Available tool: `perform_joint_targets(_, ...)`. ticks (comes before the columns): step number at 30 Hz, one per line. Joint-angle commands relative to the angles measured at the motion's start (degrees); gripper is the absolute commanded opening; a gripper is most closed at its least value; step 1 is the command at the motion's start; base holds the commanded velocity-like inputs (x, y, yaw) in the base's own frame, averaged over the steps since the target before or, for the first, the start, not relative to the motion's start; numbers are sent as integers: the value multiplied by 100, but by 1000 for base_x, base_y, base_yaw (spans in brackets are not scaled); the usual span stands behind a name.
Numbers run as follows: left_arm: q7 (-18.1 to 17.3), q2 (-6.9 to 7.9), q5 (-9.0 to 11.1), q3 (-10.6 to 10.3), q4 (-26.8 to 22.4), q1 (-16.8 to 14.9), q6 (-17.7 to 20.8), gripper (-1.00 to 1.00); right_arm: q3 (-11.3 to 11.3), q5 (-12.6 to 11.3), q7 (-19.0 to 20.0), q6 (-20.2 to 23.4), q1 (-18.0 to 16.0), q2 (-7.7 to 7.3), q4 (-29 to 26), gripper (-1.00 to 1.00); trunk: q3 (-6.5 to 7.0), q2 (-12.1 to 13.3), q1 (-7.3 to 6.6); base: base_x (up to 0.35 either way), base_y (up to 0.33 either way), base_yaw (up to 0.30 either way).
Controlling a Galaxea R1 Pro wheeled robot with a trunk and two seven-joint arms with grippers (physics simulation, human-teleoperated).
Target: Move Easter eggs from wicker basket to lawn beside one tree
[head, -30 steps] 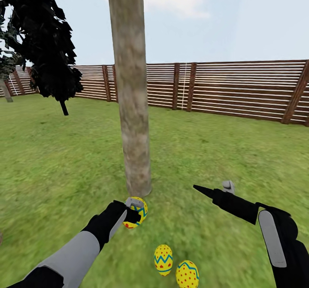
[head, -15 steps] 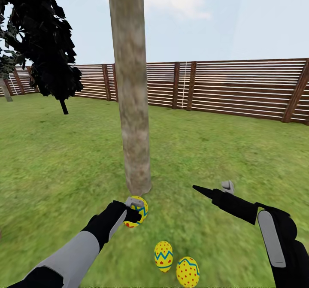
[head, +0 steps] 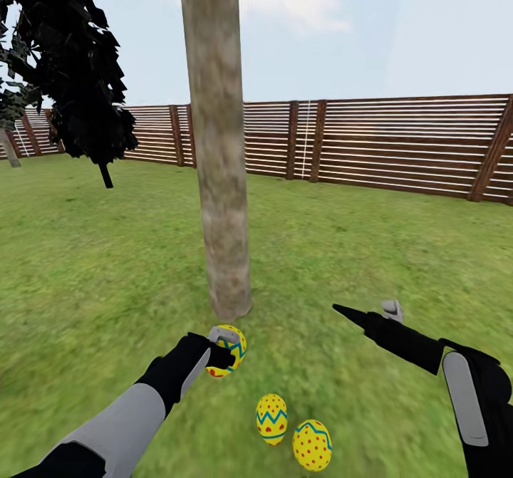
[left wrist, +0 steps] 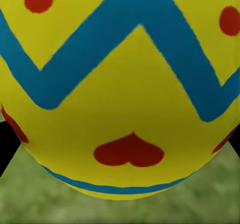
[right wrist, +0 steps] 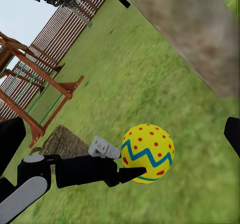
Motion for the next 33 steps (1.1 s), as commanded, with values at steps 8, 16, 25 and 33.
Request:
perform_joint_targets(8,29,7,39,-25,1,-4,-210,-100,-40,32,49,22,-5,10,-1,100,-150,-325,175,0,0,0)
perform_joint_targets(16,56,14,31,-27,4,-4,-337,-100,-49,46,55,12,3,-21,-1,100,-293,-646,351,0,0,0)
perform_joint_targets(25,81,3,45,-27,-1,-4,-354,-100,-423,34,67,11,29,-28,8,100,-455,-1007,549,0,0,0)
perform_joint_targets(33,61,4,46,-30,-2,-4,-355,-100,-442,39,59,11,30,-28,8,100,-603,-1287,704,0,0,0)
